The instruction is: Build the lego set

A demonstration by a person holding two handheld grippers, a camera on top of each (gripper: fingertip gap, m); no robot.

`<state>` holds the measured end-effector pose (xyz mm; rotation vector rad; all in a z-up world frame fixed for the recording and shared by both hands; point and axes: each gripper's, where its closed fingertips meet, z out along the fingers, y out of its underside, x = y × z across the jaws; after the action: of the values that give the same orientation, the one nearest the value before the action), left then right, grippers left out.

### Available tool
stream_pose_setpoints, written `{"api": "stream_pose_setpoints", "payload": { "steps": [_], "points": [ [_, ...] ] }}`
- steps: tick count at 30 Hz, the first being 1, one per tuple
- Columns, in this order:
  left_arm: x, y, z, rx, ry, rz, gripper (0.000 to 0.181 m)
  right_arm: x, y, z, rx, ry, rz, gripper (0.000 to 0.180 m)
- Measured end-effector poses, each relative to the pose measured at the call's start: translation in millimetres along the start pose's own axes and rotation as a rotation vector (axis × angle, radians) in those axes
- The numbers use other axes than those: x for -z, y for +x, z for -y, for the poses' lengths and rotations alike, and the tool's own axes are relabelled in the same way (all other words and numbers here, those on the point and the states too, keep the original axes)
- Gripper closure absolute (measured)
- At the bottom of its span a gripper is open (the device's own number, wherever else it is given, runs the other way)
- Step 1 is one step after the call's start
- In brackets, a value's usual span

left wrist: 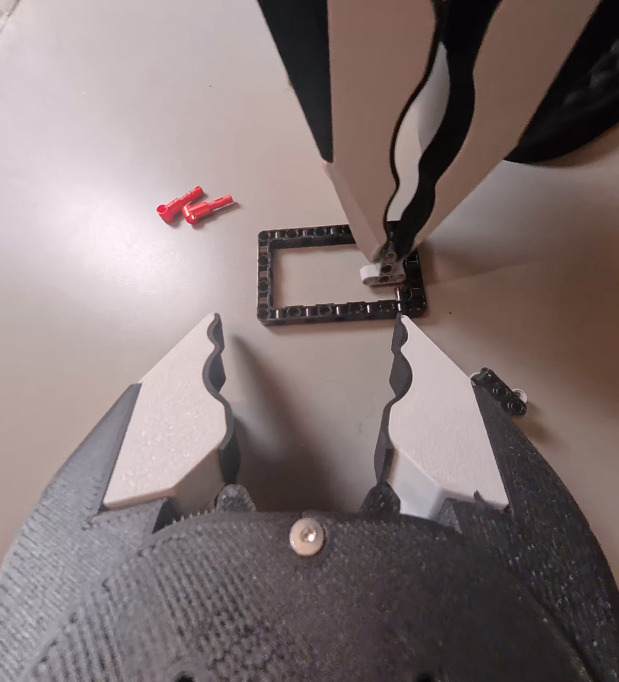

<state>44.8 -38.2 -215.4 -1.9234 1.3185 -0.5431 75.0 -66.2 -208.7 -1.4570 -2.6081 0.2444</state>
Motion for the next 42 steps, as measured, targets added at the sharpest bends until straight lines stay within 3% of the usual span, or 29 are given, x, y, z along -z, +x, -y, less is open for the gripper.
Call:
{"api": "stream_pose_setpoints", "payload": {
  "steps": [10,19,23,27,35,42],
  "points": [
    [1,0,1,0.061,-0.001,0.096,0.092,-2,-6,5,-0.083,-0.021,-0.045,0.175],
    [5,8,-1,0.087,0.001,0.156,0.107,-1,-9,8,-0.488,0.162,-0.075,0.175],
    [7,11,-3,0.089,-0.001,0.140,0.104,-1,-8,9,-0.561,0.232,-0.086,0.175],
    [8,18,-5,0.114,-0.008,0.095,0.100,0,-8,9,-0.563,0.265,-0.095,0.175],
    [5,32,0,0.025,0.007,0.055,0.092,0,-18,7,-0.363,0.204,-0.079,0.175],
    [3,34,2,0.027,0.006,0.066,0.098,-1,-18,10,-0.368,0.206,-0.054,0.175]
  ]
}}
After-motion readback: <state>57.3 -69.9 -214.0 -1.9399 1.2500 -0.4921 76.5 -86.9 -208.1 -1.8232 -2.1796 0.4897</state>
